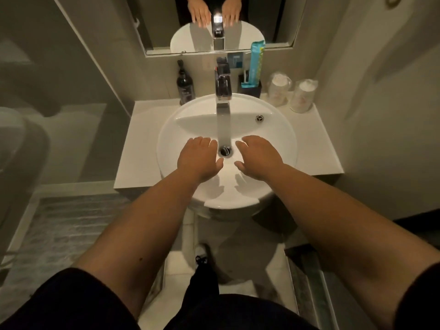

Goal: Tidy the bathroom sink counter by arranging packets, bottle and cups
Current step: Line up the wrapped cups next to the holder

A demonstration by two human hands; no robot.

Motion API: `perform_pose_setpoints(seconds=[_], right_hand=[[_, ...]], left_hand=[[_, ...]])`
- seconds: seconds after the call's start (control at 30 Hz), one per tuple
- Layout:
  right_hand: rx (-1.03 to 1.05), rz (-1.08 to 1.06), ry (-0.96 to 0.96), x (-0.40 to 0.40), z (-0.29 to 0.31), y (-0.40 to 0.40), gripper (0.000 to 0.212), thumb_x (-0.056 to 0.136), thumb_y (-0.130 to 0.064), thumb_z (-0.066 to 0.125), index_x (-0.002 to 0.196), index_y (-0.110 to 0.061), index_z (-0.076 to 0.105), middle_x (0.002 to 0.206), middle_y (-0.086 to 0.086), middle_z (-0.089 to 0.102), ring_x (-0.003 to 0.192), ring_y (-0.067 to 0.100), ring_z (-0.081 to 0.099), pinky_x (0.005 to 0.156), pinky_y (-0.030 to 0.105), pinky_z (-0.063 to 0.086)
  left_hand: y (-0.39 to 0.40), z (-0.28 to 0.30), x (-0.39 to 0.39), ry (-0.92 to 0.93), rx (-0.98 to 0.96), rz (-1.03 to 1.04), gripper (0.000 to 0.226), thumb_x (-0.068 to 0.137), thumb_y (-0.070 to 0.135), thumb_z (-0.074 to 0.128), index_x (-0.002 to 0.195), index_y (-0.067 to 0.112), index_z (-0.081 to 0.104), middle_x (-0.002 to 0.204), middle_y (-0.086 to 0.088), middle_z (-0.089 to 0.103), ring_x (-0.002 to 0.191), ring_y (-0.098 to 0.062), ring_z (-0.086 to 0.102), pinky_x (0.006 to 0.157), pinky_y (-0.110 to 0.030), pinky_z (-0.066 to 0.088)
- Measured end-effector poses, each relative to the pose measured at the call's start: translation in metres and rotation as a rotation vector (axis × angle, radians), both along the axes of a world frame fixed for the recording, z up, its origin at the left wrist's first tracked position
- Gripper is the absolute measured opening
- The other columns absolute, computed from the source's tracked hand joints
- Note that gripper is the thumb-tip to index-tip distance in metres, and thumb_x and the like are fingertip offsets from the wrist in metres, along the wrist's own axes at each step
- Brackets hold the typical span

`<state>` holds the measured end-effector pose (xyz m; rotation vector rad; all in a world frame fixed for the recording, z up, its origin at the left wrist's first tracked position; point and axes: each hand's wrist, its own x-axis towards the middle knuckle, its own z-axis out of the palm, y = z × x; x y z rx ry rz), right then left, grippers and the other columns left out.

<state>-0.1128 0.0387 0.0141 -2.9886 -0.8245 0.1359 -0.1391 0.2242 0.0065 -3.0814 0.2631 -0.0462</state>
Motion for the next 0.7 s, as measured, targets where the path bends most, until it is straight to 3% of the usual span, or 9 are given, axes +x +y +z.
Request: perform_pose_setpoints(seconds=[0.17, 0.33, 0.7], right_hand=[[-0.022, -0.066, 0.02, -0.008, 0.004, -0.039, 0.063, 0.092, -0.049, 0.05, 0.142, -0.013, 0.039, 0.147, 0.013, 0.042, 0.136, 0.031, 0.037, 0.113, 0.042, 0.031], [-0.012, -0.178, 0.033, -0.001, 0.005, -0.071, 0.064, 0.092, -0.05, 0.049, 0.144, -0.015, 0.036, 0.149, 0.01, 0.04, 0.138, 0.029, 0.036, 0.112, 0.04, 0.03], [-0.033, -0.362, 0.066, 0.069, -0.001, -0.098, 0.065, 0.092, -0.052, 0.048, 0.145, -0.017, 0.035, 0.151, 0.008, 0.037, 0.14, 0.028, 0.031, 0.114, 0.04, 0.027]], left_hand=[[-0.038, 0.005, 0.003, -0.016, -0.043, -0.024, 0.04, 0.088, 0.048, 0.049, 0.11, 0.016, 0.058, 0.11, -0.004, 0.063, 0.101, -0.026, 0.057, 0.093, -0.038, 0.041], [-0.07, 0.004, 0.027, -0.02, -0.013, -0.093, 0.042, 0.089, 0.051, 0.046, 0.109, 0.015, 0.057, 0.11, -0.006, 0.063, 0.101, -0.026, 0.056, 0.093, -0.038, 0.042], [-0.099, -0.001, 0.115, 0.008, -0.035, -0.24, 0.052, 0.091, 0.049, 0.045, 0.126, 0.012, 0.052, 0.127, -0.009, 0.057, 0.117, -0.028, 0.05, 0.101, -0.039, 0.037]])
